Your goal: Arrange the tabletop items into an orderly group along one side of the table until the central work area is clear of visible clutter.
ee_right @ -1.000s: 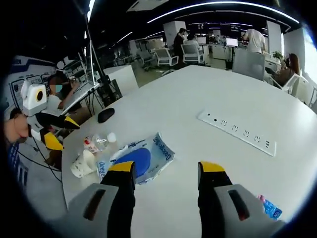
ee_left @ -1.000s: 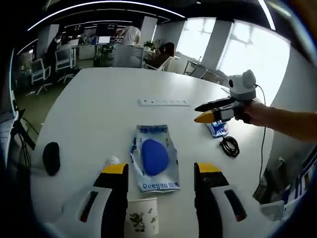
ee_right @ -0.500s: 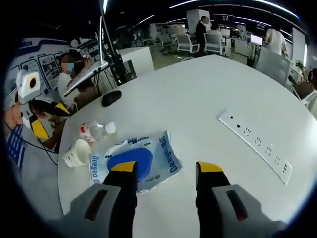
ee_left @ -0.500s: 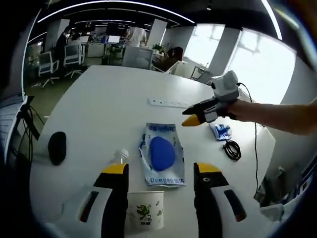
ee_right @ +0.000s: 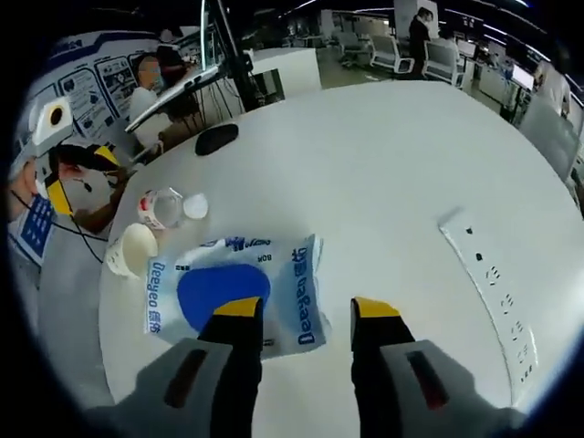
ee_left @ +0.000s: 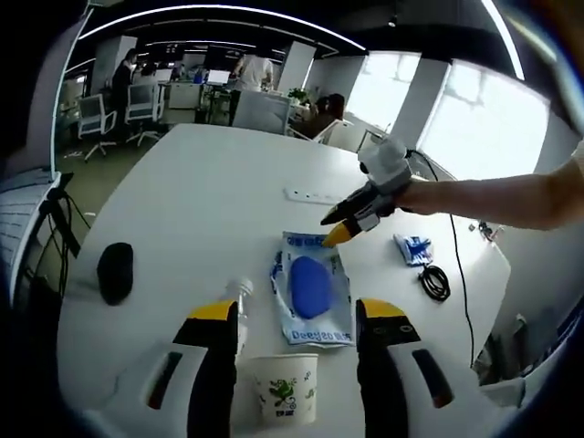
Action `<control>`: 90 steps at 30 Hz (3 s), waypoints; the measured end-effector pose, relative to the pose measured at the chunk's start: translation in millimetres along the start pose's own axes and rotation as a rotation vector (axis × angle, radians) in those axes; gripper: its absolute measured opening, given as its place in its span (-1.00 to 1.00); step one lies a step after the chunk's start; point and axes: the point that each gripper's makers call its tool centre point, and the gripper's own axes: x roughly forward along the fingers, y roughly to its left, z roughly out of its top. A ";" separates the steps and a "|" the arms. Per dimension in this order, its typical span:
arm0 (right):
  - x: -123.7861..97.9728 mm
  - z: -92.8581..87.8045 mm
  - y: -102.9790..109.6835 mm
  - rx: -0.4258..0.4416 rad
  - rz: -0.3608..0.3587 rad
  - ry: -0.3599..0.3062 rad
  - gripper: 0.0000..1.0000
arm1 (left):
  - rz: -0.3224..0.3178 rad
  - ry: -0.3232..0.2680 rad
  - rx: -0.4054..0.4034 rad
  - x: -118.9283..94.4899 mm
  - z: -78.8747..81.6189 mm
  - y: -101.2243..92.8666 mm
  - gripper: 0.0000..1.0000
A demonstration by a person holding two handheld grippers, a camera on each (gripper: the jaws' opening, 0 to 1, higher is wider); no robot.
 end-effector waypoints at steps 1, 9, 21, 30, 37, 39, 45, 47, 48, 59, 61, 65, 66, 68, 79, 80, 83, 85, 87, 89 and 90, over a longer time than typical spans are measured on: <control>2.0 -1.0 0.0 -0.010 0.009 0.014 -0.32 | -0.001 -0.004 -0.004 -0.2 0.1 -0.1 0.03; 16.8 -8.0 -2.2 -0.038 0.047 0.081 -0.37 | 0.001 -0.011 -0.009 0.8 -1.6 3.7 0.02; 26.1 -22.7 7.1 -0.038 0.080 0.131 -0.66 | 0.010 -0.013 -0.016 -0.4 -11.7 8.9 -0.01; 33.0 -29.8 19.5 -0.058 0.107 0.125 -0.93 | 0.014 -0.009 -0.016 -4.9 -26.6 10.2 -0.03; 30.6 -29.7 21.4 -0.063 0.118 0.112 -1.00 | 0.009 -0.001 -0.017 -1.4 -31.0 8.2 -0.04; 27.9 -29.1 23.7 -0.053 0.125 0.105 -1.00 | 0.007 0.002 -0.018 -0.2 -31.6 7.4 -0.04; 22.5 -32.3 21.4 -0.049 0.133 0.097 -1.00 | 0.003 0.007 -0.020 3.8 -30.6 4.1 -0.04; 19.7 -33.3 20.9 -0.048 0.136 0.094 -1.00 | 0.001 0.011 -0.013 5.6 -30.8 2.4 -0.04; 18.2 -33.7 21.3 -0.043 0.137 0.093 -1.00 | -0.003 0.011 -0.017 6.3 -30.7 1.6 -0.04; -10.7 -33.3 25.7 -0.027 0.130 0.043 -1.00 | -0.027 0.023 0.000 16.3 -25.9 -12.1 -0.04; -16.8 -32.0 26.8 -0.029 0.123 0.026 -1.00 | -0.034 0.023 0.001 18.0 -24.4 -15.3 -0.04; -27.6 -29.4 29.5 -0.017 0.120 -0.003 -1.00 | -0.045 0.025 0.008 21.7 -21.7 -19.9 -0.04; -31.4 -28.6 30.8 -0.014 0.119 -0.011 -1.00 | -0.048 0.029 0.016 23.2 -21.2 -21.6 -0.04; -38.0 -26.6 31.7 -0.018 0.114 -0.028 -1.00 | -0.051 0.029 0.022 24.6 -20.1 -23.4 -0.04; -78.5 -16.3 42.0 -0.017 0.099 -0.121 -1.00 | -0.091 0.032 0.041 36.1 -11.7 -39.1 -0.04; -81.6 -15.6 42.6 -0.020 0.097 -0.127 -1.00 | -0.094 0.031 0.043 36.7 -11.1 -40.1 -0.04; -94.7 -13.7 46.6 -0.021 0.091 -0.154 -1.00 | -0.103 0.031 0.040 39.2 -9.1 -44.0 -0.03; -102.1 -13.7 48.1 -0.022 0.085 -0.165 -1.00 | -0.108 0.034 0.046 40.7 -8.3 -46.6 -0.03; -107.9 -13.4 49.4 -0.023 0.079 -0.177 -1.00 | -0.117 0.033 0.043 41.9 -7.2 -49.0 -0.03; -115.3 -13.0 49.9 -0.018 0.069 -0.195 -1.00 | -0.121 0.036 0.049 43.5 -6.9 -51.4 -0.03; -117.8 -13.2 50.5 -0.016 0.066 -0.200 -1.00 | -0.123 0.037 0.050 44.0 -6.7 -52.3 -0.03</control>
